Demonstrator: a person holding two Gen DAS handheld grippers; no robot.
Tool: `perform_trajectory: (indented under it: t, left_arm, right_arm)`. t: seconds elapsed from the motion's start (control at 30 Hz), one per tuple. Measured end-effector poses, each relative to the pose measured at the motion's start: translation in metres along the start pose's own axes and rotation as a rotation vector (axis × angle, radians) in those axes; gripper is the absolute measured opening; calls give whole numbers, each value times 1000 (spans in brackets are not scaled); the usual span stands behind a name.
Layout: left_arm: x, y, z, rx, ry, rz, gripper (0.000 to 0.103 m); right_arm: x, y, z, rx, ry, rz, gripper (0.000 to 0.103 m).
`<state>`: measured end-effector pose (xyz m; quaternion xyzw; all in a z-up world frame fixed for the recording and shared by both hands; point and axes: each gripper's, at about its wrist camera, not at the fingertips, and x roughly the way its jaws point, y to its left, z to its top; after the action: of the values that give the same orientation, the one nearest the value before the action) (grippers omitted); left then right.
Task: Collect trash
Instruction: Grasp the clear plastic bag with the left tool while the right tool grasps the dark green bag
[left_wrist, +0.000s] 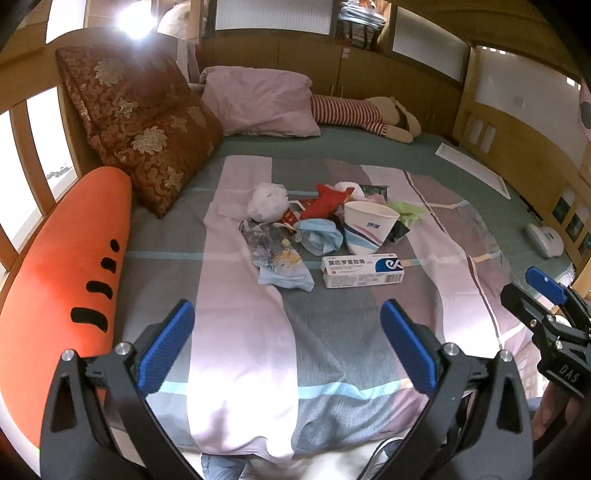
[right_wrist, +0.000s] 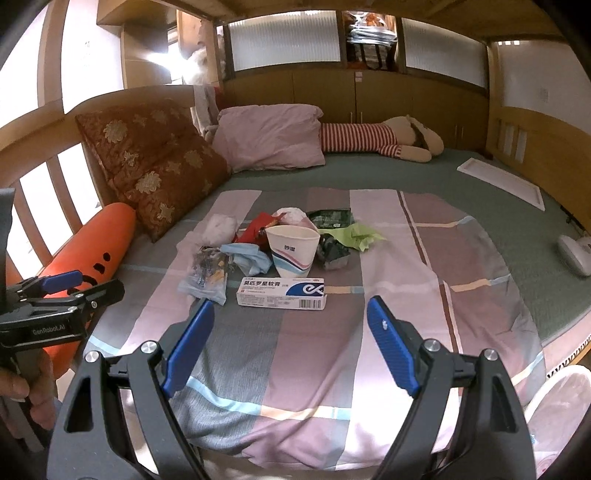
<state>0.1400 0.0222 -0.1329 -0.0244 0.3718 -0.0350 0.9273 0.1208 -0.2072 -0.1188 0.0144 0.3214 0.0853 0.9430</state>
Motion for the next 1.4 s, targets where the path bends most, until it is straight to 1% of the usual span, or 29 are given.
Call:
perform_trajectory:
  t: [0.77,0.9,1.0,1.07,1.13,1.17,1.2,1.27,1.33,1.4]
  left_arm:
    - [3,1,-2,2,10,-2,100]
    - [8,1,-2,1,26,-9,100]
    - [32,5,11,-29,95,-66,100]
    - [47,5,21,-21,118,-78,100]
    - [72,2,30,14,142,-60,100]
    - [93,2,35,34,177,-42,100]
    - [104,3,37,34,192,-35,99]
    - [138,9,41,13,233,-8,97]
    - [164,13,44,4,269,17,87]
    - [181,16,48,-1,281,22,85]
  right_arm:
    - [1,0,-1,7,4,5,83]
    - [3,-1,0,13,12,8,83]
    - [8,-5,2,35,32,13,83]
    - [16,-7,6,44,52,17,83]
    - [24,-9,12,34,70,10,83]
    - [30,-11,16,32,80,10,83]
    - [36,-13,20,32,88,9,83]
    - [52,-21,33,36,96,0,83]
    - [71,-33,45,63,116,-1,83]
    - [98,-48,55,106,153,-17,83]
